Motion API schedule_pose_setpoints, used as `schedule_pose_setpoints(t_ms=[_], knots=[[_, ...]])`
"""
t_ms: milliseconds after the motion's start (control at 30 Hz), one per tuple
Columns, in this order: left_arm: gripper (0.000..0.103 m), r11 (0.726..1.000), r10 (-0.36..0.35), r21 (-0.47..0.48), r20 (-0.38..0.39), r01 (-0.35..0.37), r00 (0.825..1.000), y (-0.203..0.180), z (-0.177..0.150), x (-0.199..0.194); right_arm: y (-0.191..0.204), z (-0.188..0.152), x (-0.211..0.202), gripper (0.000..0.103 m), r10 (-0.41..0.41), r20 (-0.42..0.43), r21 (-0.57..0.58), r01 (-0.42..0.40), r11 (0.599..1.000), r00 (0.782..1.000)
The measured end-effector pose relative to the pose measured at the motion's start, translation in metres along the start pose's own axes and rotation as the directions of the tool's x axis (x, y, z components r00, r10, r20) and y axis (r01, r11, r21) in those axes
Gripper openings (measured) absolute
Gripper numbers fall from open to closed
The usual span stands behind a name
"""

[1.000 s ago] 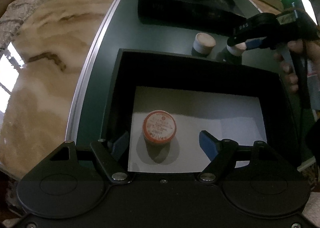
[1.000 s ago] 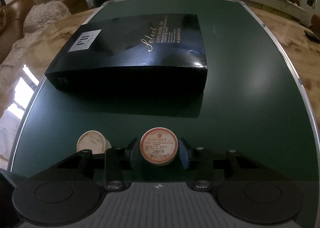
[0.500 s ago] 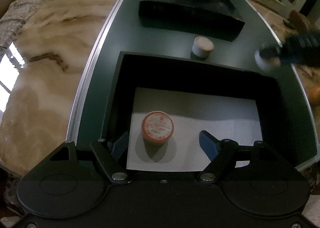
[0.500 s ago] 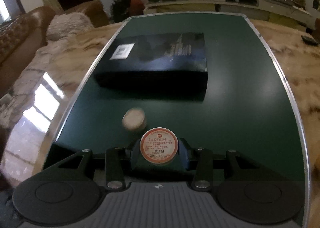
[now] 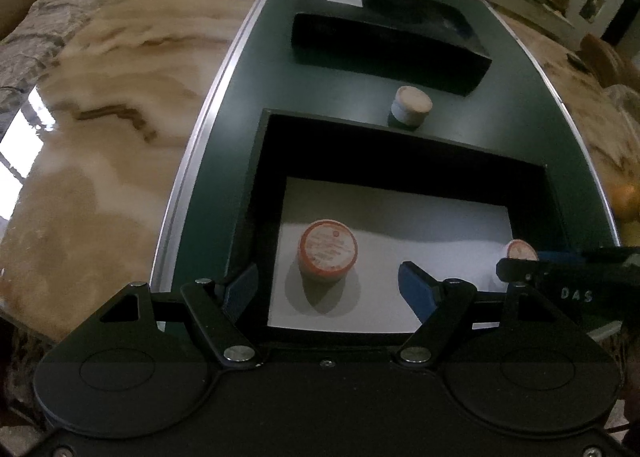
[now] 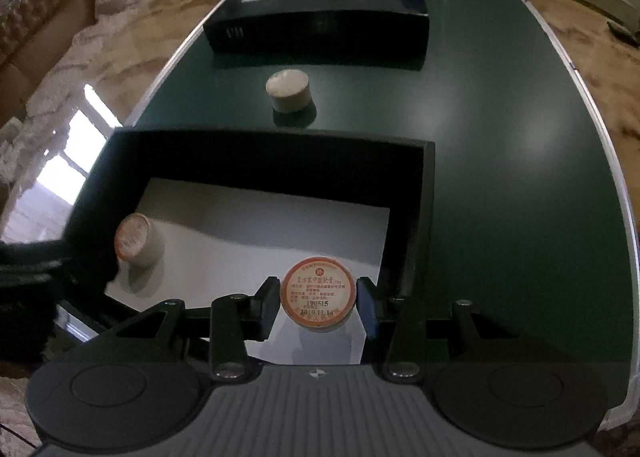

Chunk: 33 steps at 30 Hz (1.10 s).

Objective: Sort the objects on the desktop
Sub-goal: 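Lower the jar into the black box beside the first and release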

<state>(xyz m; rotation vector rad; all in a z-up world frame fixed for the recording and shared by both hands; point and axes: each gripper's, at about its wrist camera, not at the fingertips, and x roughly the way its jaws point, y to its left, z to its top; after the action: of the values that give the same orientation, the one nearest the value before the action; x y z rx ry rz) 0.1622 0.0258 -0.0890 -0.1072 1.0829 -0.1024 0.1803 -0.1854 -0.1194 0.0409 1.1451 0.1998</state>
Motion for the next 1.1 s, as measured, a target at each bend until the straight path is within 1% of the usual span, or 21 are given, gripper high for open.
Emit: schedule_pose_setpoints(t_ms=[100,400,500,633,867,933,967,1033,1100], knots=[[0.077,1.000,-0.002,-0.004,-0.002,0.002,1.000,0.001,0.001,0.001,0.004,-0.003,0.002,0.045,-0.038,0.012,-0.024,0.038,0.999,0.999],[0.077,1.000,-0.008,0.002,-0.011,0.008,1.000,0.000,-0.001,0.004,0.016,-0.006,0.007,0.045,-0.108,0.014,-0.094,0.109,0.990,0.994],[0.077,1.000,-0.008,0.001,-0.012,0.008,1.000,0.000,-0.001,0.004,0.017,-0.007,0.008,0.045,-0.119,0.017,-0.104,0.120,0.987,0.993],[0.077,1.000,-0.006,0.002,-0.013,0.006,1.000,0.000,-0.001,0.004,0.017,-0.008,0.007,0.049,-0.108,0.020,-0.099,0.109,0.989,0.994],[0.077,1.000,-0.003,0.010,-0.010,0.003,1.000,-0.004,0.002,0.004,0.014,-0.009,0.002,0.050,-0.078,0.038,-0.073,0.080,0.994,0.996],[0.078,1.000,-0.002,0.014,-0.002,0.002,1.000,-0.006,0.007,0.004,0.011,-0.009,-0.005,0.051,-0.069,0.057,-0.062,0.073,0.995,0.996],[0.079,1.000,-0.003,0.014,0.005,0.003,1.000,-0.008,0.011,0.003,0.010,-0.009,-0.009,0.054,-0.065,0.067,-0.057,0.068,0.996,0.996],[0.082,1.000,-0.008,0.014,0.025,0.007,1.000,-0.013,0.021,0.003,0.007,-0.009,-0.019,0.057,-0.053,0.095,-0.037,0.057,0.998,0.994],[0.082,1.000,-0.007,0.030,0.043,0.006,0.999,-0.023,0.034,0.005,0.003,-0.011,-0.030,0.057,-0.036,0.125,-0.011,0.038,0.999,0.992]])
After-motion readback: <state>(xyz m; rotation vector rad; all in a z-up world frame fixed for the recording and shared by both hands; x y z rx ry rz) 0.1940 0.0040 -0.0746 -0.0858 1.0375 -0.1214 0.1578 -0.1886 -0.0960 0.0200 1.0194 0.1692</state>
